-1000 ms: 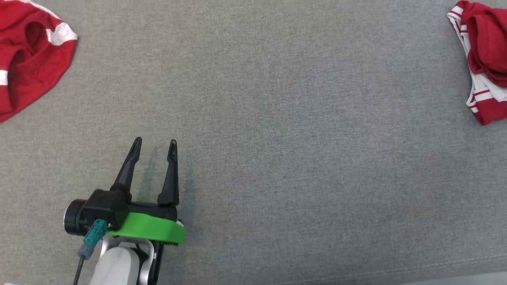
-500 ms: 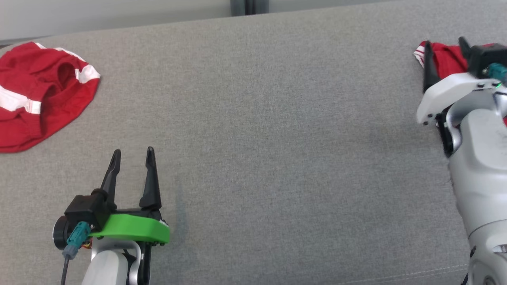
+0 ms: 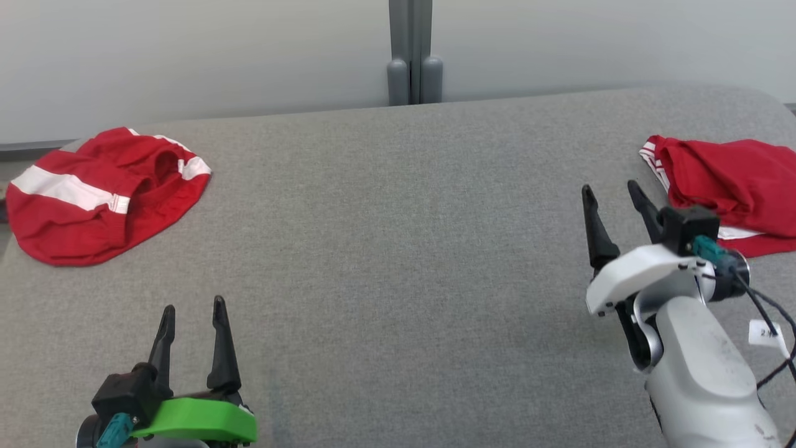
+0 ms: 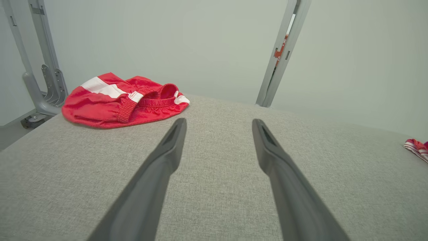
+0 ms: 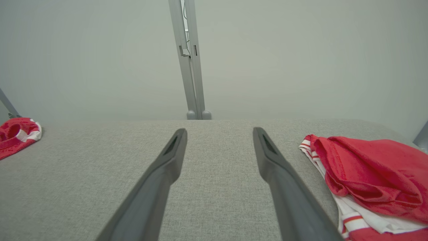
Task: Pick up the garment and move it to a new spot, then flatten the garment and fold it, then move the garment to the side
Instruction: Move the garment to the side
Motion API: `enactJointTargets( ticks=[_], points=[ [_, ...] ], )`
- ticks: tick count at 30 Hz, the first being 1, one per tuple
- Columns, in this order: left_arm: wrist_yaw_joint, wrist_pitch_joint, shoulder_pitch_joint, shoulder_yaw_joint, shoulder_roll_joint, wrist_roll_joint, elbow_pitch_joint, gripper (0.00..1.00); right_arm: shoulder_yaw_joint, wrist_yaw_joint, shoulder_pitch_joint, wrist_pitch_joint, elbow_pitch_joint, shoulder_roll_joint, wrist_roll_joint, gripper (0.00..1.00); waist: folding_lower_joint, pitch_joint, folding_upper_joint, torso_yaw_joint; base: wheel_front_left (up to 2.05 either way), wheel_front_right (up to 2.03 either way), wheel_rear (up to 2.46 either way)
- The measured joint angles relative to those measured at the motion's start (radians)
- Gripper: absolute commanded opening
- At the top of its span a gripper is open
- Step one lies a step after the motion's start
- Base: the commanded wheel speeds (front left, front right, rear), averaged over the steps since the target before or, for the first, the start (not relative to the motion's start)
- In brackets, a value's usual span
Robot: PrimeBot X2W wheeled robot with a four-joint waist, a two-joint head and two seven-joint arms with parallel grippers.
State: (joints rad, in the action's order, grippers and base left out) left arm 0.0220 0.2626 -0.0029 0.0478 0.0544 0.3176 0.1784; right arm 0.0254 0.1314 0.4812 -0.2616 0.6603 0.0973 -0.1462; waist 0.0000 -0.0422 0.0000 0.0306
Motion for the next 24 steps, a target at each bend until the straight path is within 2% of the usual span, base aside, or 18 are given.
enactJointTargets(
  ticks=[7,11,24],
  points=[
    [0.0,0.0,0.055,-0.003,-0.003,-0.009,0.005,1.0,-0.002,0.0,-0.216,-0.001,-0.168,-0.037,-0.011,1.0,0.0,0.045,0.0,0.023,0.0,0.0,0.0],
    [0.004,0.0,0.068,0.007,-0.003,-0.009,0.017,1.0,0.016,0.0,-0.285,0.011,-0.236,-0.046,-0.025,1.0,0.0,0.057,0.0,0.025,0.0,0.0,0.0],
    [0.009,0.001,0.068,0.036,-0.004,-0.006,0.04,1.0,0.043,0.0,-0.346,0.04,-0.322,-0.048,-0.063,1.0,0.0,0.063,0.0,0.023,0.0,0.0,0.0]
  ],
)
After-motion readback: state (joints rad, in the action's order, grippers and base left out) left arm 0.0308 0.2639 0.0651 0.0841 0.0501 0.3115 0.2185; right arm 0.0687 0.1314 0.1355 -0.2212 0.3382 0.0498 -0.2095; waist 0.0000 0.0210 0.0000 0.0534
